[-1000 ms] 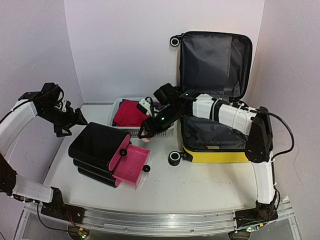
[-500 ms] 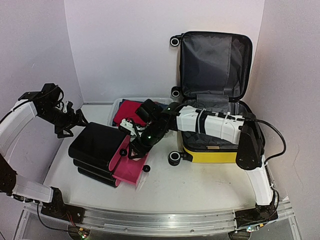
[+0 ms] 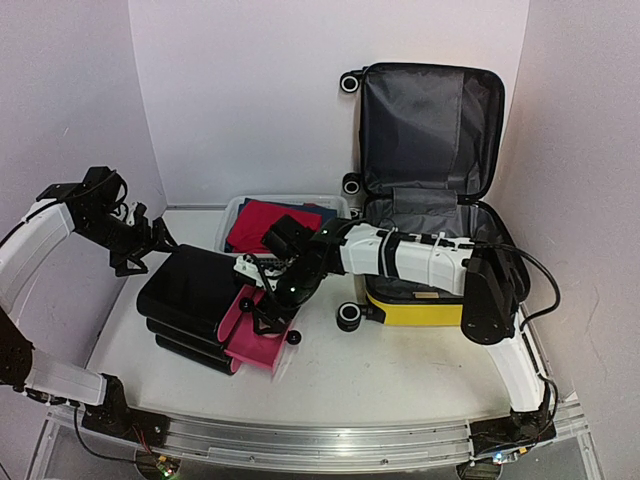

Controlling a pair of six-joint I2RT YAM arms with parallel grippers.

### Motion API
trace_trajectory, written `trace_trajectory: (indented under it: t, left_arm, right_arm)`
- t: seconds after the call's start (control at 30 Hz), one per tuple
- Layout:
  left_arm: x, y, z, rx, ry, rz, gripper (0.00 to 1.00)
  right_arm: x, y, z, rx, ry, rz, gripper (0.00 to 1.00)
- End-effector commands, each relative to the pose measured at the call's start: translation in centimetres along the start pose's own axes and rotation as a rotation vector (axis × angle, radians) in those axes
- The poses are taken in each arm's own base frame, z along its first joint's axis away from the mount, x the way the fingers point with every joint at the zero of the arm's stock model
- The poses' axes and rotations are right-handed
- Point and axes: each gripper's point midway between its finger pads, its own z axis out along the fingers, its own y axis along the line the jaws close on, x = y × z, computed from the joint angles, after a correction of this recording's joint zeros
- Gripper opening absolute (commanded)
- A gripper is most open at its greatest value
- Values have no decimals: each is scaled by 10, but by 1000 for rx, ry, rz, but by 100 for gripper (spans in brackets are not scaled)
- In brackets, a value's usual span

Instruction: Open, take out, and arrange the luggage

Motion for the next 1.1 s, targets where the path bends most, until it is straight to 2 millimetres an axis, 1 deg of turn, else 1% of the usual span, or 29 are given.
trace_trajectory:
  t: [0.0, 0.1, 0.13, 0.2, 0.23, 0.27, 0.33, 0.4, 0.43, 0.5, 0.6, 0.63, 0.73, 0.87, 0.93, 1.0, 1.07]
  left_arm:
    - [-2, -7, -6, 23, -12, 27, 96]
    - [-5, -8, -5, 19, -14, 29, 96]
    - [-6, -8, -5, 16, -14, 31, 96]
    - [-8, -8, -4, 14, -12, 33, 96]
    - [-8, -8, -4, 13, -11, 34, 96]
    - [-9, -8, -3, 12, -10, 34, 96]
    - [-9, -7, -2, 10, -6, 33, 96]
    - [-10, -6, 0, 6, -2, 32, 96]
    - [-10, -6, 1, 5, 0, 32, 96]
    - [-10, -5, 2, 2, 6, 29, 95]
    - [-9, -5, 6, 4, 19, 30, 95]
    - [-9, -3, 7, 2, 25, 29, 95]
    - [-7, -2, 12, 0, 41, 23, 94]
    - [-5, -2, 17, 11, 68, 14, 94]
    - [-3, -3, 19, 21, 77, 14, 93]
    - [0, -2, 19, 25, 84, 8, 93]
    - [4, -1, 22, 25, 96, -1, 93]
  right_arm:
    - [-36, 1, -41, 73, -110, -40, 88]
    - [-40, -3, -66, 128, -138, -35, 91]
    - [-43, -3, -80, 142, -159, -35, 91]
    - [-43, -6, -99, 159, -181, -15, 91]
    - [-38, -8, -103, 161, -179, -2, 91]
    - [-36, -6, -116, 160, -191, 4, 91]
    - [-21, -7, -124, 161, -176, 10, 91]
    - [1, -6, -120, 150, -154, -6, 92]
    - [18, -6, -113, 141, -125, -13, 93]
    - [35, -9, -107, 145, -112, -17, 95]
    - [51, -18, -98, 154, -92, 11, 98]
    - [55, -18, -93, 146, -85, 7, 98]
    - [64, -9, -74, 65, -65, -20, 98]
    - [62, -19, -49, 68, -54, -6, 98]
    - [50, -26, -46, 92, -81, -2, 98]
    - [41, -32, -37, 100, -93, 14, 98]
    - [29, -33, -32, 91, -116, 23, 98]
